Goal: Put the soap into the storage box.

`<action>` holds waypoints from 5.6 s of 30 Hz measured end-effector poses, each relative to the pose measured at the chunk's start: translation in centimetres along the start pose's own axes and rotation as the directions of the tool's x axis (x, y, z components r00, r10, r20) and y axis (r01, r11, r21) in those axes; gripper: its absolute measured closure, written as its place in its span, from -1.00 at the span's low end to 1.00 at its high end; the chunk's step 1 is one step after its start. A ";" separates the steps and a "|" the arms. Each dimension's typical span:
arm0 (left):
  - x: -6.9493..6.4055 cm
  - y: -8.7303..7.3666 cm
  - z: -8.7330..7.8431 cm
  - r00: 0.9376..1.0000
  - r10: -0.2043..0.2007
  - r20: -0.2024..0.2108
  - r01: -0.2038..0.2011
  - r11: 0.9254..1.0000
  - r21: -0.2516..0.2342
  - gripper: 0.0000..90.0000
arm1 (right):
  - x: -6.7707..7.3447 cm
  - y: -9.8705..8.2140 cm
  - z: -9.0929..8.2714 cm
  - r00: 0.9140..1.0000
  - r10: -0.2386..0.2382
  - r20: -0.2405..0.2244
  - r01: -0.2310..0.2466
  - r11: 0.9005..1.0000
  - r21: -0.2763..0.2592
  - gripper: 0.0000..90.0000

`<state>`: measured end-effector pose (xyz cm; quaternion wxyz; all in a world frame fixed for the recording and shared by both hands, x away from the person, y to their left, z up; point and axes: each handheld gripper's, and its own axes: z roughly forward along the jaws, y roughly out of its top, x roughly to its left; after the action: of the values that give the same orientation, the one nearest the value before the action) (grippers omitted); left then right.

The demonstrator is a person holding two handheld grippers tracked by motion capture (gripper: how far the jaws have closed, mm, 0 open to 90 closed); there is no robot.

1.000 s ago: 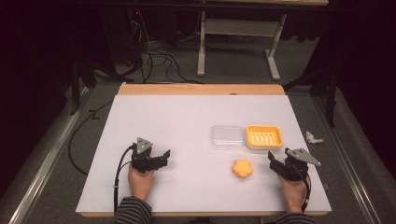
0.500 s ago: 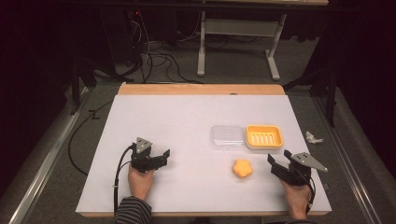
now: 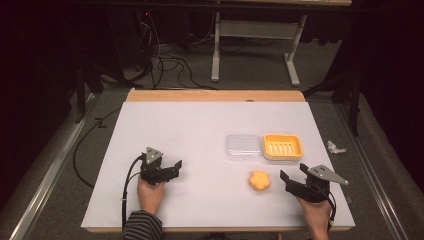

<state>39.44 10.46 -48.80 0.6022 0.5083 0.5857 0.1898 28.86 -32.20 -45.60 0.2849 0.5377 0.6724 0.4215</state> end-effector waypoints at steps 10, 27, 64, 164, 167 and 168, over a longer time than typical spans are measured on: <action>0.0 0.0 0.1 1.000 -0.012 -0.002 0.012 1.000 -0.001 -0.63 | 1.2 0.2 -0.4 0.999 -0.051 -0.005 0.051 0.998 0.039 -0.53; 0.0 0.0 0.0 1.000 -0.004 0.008 0.004 1.000 0.005 -0.64 | 4.5 0.5 -0.2 0.987 -0.124 -0.104 0.132 0.989 0.071 -0.55; 0.0 0.0 -0.1 1.000 -0.005 0.009 0.005 1.000 0.005 -0.64 | 7.4 0.4 4.6 0.963 -0.217 -0.159 0.251 0.937 0.241 -0.61; 0.0 0.0 0.0 1.000 -0.010 0.007 0.010 1.000 0.001 -0.64 | 2.5 3.3 0.8 0.977 -0.167 -0.132 0.181 0.978 0.108 -0.41; 0.0 0.0 0.0 1.000 -0.010 0.007 0.010 1.000 0.001 -0.64 | 2.1 3.5 0.8 0.977 -0.167 -0.130 0.180 0.978 0.103 -0.41; 0.0 0.0 0.0 1.000 -0.010 0.006 0.010 1.000 0.001 -0.64 | 2.0 3.5 0.7 0.979 -0.159 -0.127 0.173 0.979 0.104 -0.41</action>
<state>39.46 10.49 -48.77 0.6046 0.5063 0.5864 0.1850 30.64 -29.82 -42.75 0.2474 0.4691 0.7539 0.3878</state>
